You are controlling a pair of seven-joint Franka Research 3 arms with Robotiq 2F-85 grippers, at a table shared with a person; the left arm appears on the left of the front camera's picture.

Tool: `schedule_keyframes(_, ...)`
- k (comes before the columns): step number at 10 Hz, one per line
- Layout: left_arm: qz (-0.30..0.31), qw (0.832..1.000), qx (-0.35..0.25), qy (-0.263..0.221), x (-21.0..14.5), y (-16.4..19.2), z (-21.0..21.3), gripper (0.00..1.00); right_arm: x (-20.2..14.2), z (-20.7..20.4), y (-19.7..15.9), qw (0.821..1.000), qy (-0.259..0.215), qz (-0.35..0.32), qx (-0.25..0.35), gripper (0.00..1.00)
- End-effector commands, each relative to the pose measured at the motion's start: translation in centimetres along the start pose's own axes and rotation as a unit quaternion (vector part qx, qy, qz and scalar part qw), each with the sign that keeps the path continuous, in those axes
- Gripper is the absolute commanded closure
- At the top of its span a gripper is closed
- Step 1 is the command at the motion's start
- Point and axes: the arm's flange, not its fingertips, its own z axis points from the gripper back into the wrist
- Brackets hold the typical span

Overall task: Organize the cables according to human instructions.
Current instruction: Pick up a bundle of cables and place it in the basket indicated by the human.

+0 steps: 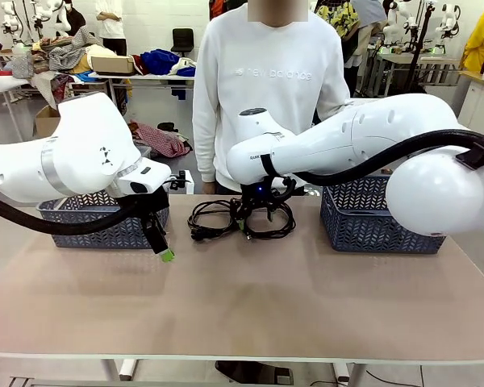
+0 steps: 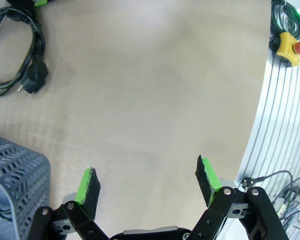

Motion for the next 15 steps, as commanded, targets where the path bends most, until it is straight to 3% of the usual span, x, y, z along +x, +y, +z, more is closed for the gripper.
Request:
schedule_keyframes(1,0.004,1.0,0.0,-0.001,-0.13,0.01,0.08,0.0,1.22,0.12,0.08,0.999,0.009,-0.032,0.008,0.0)
schedule_keyframes(6,0.004,1.0,0.0,-0.001,-0.13,0.01,0.08,0.0,1.54,0.04,-0.26,0.999,0.009,-0.04,0.027,0.0)
schedule_keyframes(7,0.004,1.0,0.0,-0.001,-0.13,0.01,0.08,0.0,1.58,0.14,-0.23,0.999,0.005,-0.04,0.03,0.19)
schedule_keyframes(8,0.004,1.0,0.0,-0.001,-0.13,0.01,0.08,0.0,1.63,0.11,-0.2,0.999,0.001,-0.039,0.034,0.2)
schedule_keyframes(9,0.004,1.0,0.0,-0.001,-0.13,0.01,0.08,0.0,1.67,0.1,-0.15,0.999,-0.002,-0.038,0.035,0.39)
schedule_keyframes(10,0.004,1.0,0.0,-0.001,-0.13,0.01,0.08,0.0,1.76,0.05,-0.09,0.999,-0.005,-0.037,0.035,0.25)
schedule_keyframes(11,0.004,1.0,0.0,-0.001,-0.13,0.01,0.08,0.0,1.82,0.04,-0.01,0.999,-0.007,-0.037,0.035,0.59)
schedule_keyframes(12,0.004,1.0,0.0,-0.001,-0.13,0.01,0.08,0.0,1.89,0.04,0.1,0.999,-0.009,-0.036,0.033,0.44)
schedule_keyframes(13,0.004,1.0,0.0,-0.001,-0.13,0.01,0.08,0.0,1.94,0.03,0.16,0.999,-0.011,-0.036,0.033,0.78)
schedule_keyframes(14,0.004,1.0,0.0,-0.001,-0.13,0.01,0.08,0.0,1.96,0.04,0.2,0.999,-0.013,-0.036,0.033,0.64)
schedule_keyframes(15,0.004,1.0,0.0,-0.001,-0.13,0.01,0.08,0.0,1.99,0.06,0.25,0.999,-0.019,-0.035,0.032,0.98)
